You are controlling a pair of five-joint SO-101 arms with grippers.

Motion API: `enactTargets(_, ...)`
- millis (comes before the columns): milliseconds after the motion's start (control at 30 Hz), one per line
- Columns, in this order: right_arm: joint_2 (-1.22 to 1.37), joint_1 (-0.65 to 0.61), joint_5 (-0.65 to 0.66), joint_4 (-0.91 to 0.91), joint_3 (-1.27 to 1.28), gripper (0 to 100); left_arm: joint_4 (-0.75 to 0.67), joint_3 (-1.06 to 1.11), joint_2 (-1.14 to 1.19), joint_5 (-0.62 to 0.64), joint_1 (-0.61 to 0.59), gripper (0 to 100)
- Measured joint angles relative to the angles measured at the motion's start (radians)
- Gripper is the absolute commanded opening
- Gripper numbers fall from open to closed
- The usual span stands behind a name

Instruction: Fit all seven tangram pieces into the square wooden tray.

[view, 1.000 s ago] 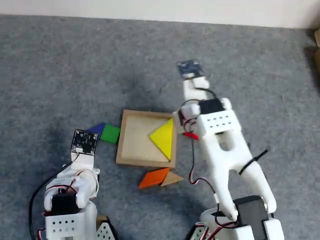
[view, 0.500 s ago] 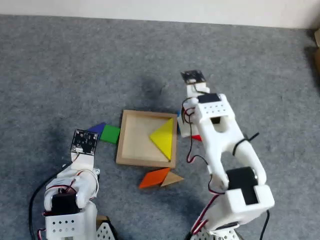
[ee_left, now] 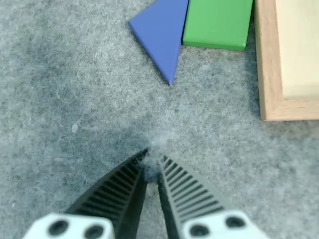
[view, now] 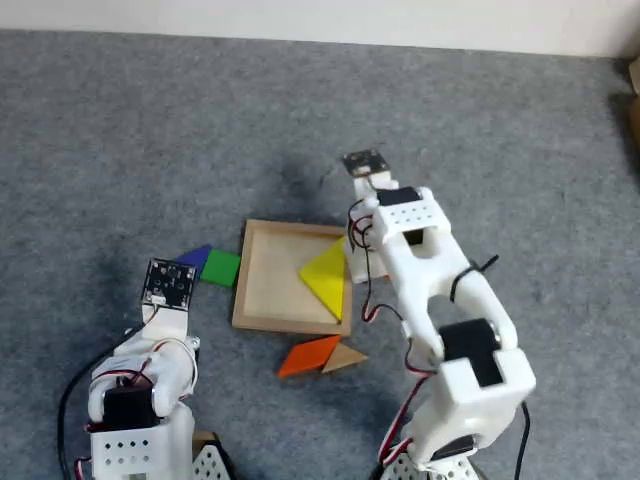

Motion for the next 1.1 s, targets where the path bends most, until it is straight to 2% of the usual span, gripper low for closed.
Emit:
enactTargets(267,0.110,-0.003,0.003,0.015,-0.086,34.3,0.000,0.000,0.000,0.000,0.000,1)
enactTargets(467,0.112,0.008,0.029,0.015,-0.091,22.4,0.000,0.000,0.000,0.000,0.000,1)
enactTargets(600,0.112,0.044,0.066,0.015,-0.101,18.9,0.000,0.000,0.000,0.000,0.000,1)
enactTargets(833,0.110,0.091,0.075,0.015,-0.110,18.7,0.000,0.000,0.000,0.000,0.000,1)
enactTargets(1100,0.098,0.106,0.078,0.101,-0.121,21.4,0.000,0.000,0.000,0.000,0.000,1)
